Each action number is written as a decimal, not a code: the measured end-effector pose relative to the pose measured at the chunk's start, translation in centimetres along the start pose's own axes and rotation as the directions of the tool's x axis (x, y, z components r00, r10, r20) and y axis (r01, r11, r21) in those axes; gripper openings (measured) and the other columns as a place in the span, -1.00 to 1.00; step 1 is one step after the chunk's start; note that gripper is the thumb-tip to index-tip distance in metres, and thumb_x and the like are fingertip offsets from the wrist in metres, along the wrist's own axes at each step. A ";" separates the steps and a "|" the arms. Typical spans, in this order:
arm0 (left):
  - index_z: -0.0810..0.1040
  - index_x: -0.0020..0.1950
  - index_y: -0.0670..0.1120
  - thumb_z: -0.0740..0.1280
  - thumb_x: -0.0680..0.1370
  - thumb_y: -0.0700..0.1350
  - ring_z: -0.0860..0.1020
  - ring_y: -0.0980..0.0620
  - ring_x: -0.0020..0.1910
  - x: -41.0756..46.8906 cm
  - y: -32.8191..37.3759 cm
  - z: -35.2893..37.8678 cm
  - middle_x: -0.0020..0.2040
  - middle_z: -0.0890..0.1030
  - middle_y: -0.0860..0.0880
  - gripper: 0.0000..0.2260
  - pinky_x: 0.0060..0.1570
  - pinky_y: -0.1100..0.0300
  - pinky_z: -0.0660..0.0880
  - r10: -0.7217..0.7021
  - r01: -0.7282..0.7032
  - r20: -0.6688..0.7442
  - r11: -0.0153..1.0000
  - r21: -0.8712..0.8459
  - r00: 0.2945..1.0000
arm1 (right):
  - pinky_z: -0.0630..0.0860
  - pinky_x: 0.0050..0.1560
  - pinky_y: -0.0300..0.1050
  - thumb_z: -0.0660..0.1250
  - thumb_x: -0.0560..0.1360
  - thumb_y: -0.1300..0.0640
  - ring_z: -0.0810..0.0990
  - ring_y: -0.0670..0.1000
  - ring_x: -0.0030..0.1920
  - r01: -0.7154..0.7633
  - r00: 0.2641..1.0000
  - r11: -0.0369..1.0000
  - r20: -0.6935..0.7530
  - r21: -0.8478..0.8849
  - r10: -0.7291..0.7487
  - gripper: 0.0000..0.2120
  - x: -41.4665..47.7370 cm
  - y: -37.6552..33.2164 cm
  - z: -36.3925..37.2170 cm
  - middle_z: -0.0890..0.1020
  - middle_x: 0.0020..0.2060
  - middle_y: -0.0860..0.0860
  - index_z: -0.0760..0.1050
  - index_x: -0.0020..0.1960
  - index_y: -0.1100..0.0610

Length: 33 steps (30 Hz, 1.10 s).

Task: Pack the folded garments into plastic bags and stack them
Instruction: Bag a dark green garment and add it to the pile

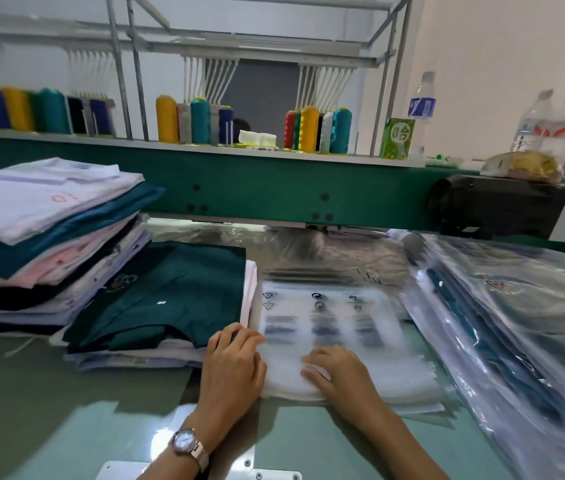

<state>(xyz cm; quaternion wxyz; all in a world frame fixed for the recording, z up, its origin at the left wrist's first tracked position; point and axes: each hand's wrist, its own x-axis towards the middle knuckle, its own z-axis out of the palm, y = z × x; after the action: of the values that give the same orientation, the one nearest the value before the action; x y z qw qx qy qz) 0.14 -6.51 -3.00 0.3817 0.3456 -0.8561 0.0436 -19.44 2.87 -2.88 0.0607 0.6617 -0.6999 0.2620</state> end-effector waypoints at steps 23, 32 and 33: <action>0.60 -0.15 0.09 0.42 0.45 -0.03 0.54 0.10 -0.01 0.1 -1.1 -1.8 -0.16 0.59 0.23 -0.97 0.06 0.15 0.28 -0.026 0.028 0.020 0.993 -0.115 0.999 | 0.48 -0.32 -0.13 0.49 0.39 0.22 0.55 0.03 -0.31 0.199 0.951 0.949 -0.186 -0.243 -0.247 -0.92 -0.1 -1.2 -1.1 0.61 -0.29 -0.04 0.61 -0.17 0.09; 0.59 -0.23 0.05 0.32 0.50 0.19 0.50 0.16 -0.15 0.4 -0.8 -1.2 -0.25 0.57 0.23 -0.75 -0.08 0.20 0.28 0.078 -0.095 -0.121 0.986 -0.138 0.990 | 0.32 -0.07 -0.20 0.42 0.48 0.12 0.58 0.00 -0.05 0.214 0.933 0.964 -0.260 -0.160 -0.250 -0.71 -0.2 -4.5 0.4 0.64 -0.03 -0.05 0.59 0.20 0.08; 0.59 -0.22 0.05 0.28 0.51 0.19 0.50 0.16 -0.13 0.4 -0.6 -1.2 -0.25 0.57 0.23 -0.73 -0.09 0.23 0.27 0.103 -0.119 -0.121 0.983 -0.139 0.987 | 0.32 -0.09 -0.20 0.44 0.47 0.12 0.58 0.01 -0.08 0.238 0.915 0.954 -0.287 -0.181 -0.283 -0.74 0.0 -5.0 0.6 0.65 -0.06 -0.05 0.61 0.16 0.08</action>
<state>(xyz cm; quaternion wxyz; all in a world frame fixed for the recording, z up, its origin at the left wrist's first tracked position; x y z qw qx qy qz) 1.10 -6.82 -2.03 0.4511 0.2653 -0.8519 0.0216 -14.52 2.71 -1.96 0.2512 0.6937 -0.6041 0.3013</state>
